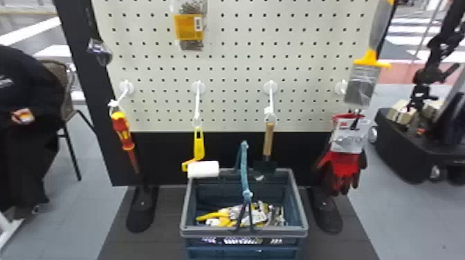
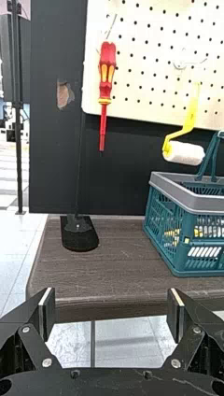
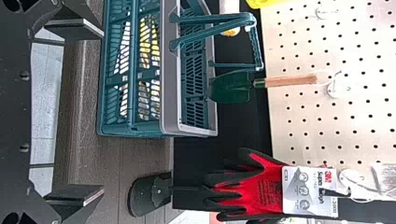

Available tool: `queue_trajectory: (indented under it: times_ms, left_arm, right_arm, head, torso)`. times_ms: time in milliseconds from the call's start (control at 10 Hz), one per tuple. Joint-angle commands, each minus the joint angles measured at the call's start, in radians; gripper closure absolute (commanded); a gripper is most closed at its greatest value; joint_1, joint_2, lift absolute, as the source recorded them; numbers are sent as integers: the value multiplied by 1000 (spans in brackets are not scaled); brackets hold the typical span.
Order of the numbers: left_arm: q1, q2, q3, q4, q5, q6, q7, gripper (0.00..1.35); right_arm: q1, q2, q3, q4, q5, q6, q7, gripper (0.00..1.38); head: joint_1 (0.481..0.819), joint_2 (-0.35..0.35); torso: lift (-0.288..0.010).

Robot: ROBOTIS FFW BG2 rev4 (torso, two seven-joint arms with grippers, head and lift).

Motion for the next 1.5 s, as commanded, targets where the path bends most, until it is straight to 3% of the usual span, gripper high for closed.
queue_trajectory:
  times_ms: [0,500,700,1000,1300,1400]
  left_arm:
    - [0,-6,0,0,0,2,0,360]
    - [-2,-6,-1,-5,-2,0,0,360]
    - [-9,-6,11,-96,-28,57,0,358]
    - [-54,-6,45,-326,-58,266,0,358]
    - [-174,-6,71,-535,-61,502,-8,358]
    - [-230,11,78,-594,-54,588,-20,358]
  right_arm:
    - [2,0,-1,0,-1,0,0,133]
    - [2,0,1,0,-3,0,0,133]
    - [2,-1,-1,-2,-3,0,0,133]
    - [4,-1,1,-2,-4,0,0,133]
    - [2,-1,1,-2,-4,0,0,133]
    - [2,-1,-1,-2,-3,0,0,133]
  head:
    - [549,0]
    - [549,0]
    - [549,0]
    - [549,0]
    - [549,0]
    - [549,0]
  torso:
    - [-100]
    - [-100]
    - [-100]
    - [-100]
    - [-100]
    - [-100]
